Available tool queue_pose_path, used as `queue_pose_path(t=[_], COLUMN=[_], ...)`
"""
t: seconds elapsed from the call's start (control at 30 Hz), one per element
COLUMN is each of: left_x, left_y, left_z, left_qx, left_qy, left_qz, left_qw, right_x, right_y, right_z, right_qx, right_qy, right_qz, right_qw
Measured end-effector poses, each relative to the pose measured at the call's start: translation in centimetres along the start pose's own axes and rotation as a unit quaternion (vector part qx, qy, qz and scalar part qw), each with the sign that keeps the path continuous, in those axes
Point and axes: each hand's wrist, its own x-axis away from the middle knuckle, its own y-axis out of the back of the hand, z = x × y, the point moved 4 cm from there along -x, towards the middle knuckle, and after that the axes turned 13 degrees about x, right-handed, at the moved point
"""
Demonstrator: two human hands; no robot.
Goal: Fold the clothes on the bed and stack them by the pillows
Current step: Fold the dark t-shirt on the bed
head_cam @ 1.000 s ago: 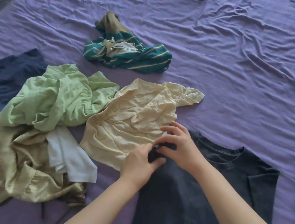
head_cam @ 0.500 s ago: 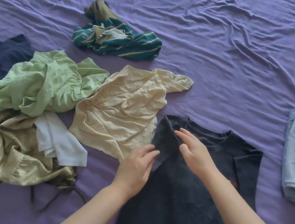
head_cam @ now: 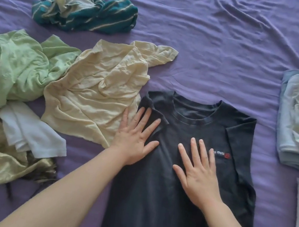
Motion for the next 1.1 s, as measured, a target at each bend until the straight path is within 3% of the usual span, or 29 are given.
queue_pose_path(t=[0.1,0.23,0.53,0.73,0.93,1.1], left_x=[1.6,7.4,21.3,26.5,28.9,29.3], left_y=[0.6,-0.4,-4.8,-5.6,-6.0,-8.0], left_z=[-1.4,-6.4,-14.8,-17.2,-18.1,-17.8], left_qx=[-0.003,0.009,0.045,0.056,0.107,0.098], left_qy=[0.032,-0.049,-0.094,-0.097,-0.039,-0.033], left_qz=[0.012,0.035,0.099,0.120,0.122,0.133], left_qw=[0.999,0.998,0.990,0.986,0.986,0.986], right_x=[3.9,9.1,19.0,25.0,28.1,28.2], right_y=[-1.0,-2.0,-3.4,-4.8,-5.6,-5.7], right_z=[0.4,0.9,0.9,1.6,2.6,2.6], right_qx=[-0.002,-0.011,-0.015,-0.042,-0.079,-0.090], right_qy=[0.010,0.028,0.080,0.134,0.131,0.108], right_qz=[0.004,0.016,0.032,0.034,0.065,0.036], right_qw=[1.000,0.999,0.996,0.990,0.986,0.989])
